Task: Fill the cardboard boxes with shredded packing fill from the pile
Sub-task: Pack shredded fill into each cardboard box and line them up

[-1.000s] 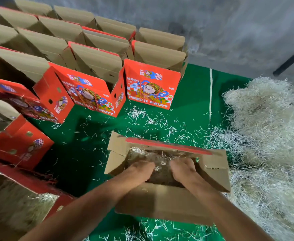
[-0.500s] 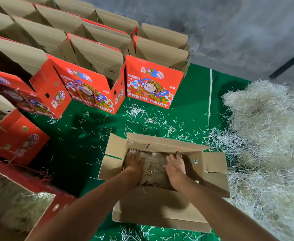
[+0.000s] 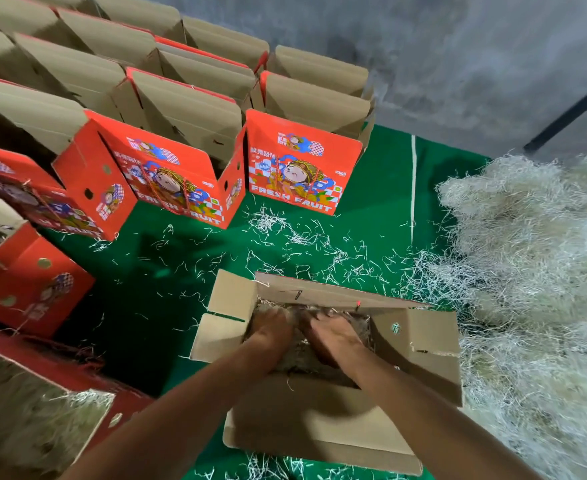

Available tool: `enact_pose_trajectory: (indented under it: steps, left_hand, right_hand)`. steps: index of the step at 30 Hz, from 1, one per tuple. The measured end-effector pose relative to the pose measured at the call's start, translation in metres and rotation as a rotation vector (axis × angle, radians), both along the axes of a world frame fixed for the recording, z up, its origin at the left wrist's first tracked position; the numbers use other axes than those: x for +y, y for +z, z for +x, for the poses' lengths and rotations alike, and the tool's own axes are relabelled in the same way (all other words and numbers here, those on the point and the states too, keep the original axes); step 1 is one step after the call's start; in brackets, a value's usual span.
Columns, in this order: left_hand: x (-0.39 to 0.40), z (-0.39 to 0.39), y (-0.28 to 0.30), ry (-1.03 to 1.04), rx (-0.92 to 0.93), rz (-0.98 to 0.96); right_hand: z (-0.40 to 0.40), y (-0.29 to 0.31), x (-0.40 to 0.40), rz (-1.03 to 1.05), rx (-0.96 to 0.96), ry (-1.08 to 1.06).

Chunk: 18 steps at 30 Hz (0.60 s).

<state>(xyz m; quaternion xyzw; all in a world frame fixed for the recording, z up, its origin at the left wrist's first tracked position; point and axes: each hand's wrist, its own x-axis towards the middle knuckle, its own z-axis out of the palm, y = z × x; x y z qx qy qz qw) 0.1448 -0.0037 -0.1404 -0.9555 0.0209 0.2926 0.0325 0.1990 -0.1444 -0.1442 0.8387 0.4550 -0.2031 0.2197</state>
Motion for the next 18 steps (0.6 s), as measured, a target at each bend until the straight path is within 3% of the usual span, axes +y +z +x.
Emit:
enact_pose_trajectory:
  steps: [4, 7, 9, 10, 11, 12, 13, 16, 18]
  left_hand:
    - [-0.004, 0.000, 0.012, 0.026, 0.129, 0.096]
    - [-0.009, -0.007, 0.001, 0.062, 0.064, 0.108]
    - [-0.010, -0.013, 0.001, 0.197, 0.138, 0.103]
    - [-0.006, -0.015, 0.003, 0.266, 0.058, 0.025]
    - [0.000, -0.019, 0.008, 0.306, -0.054, -0.031]
    - [0.001, -0.013, 0.016, 0.283, 0.030, -0.085]
    - [-0.004, -0.010, 0.010, 0.120, -0.003, 0.036]
    - [-0.001, -0.008, 0.019, 0.115, 0.006, -0.150]
    - [-0.011, -0.008, 0.023, 0.084, 0.067, -0.326]
  right_hand:
    - [0.006, 0.001, -0.021, -0.226, -0.004, -0.117]
    - [-0.004, -0.002, -0.031, -0.302, -0.128, -0.156]
    - [-0.013, 0.005, -0.034, -0.391, -0.185, -0.211]
    - [-0.016, 0.009, -0.035, -0.440, -0.176, -0.239]
    - [-0.017, 0.012, -0.036, -0.436, -0.166, -0.247]
    - [-0.016, 0.015, -0.036, -0.399, -0.162, -0.246]
    - [-0.014, 0.018, -0.035, -0.339, -0.154, -0.245]
    - [-0.012, 0.028, -0.028, -0.017, -0.074, -0.257]
    - [-0.018, 0.032, -0.030, 0.003, 0.016, -0.273]
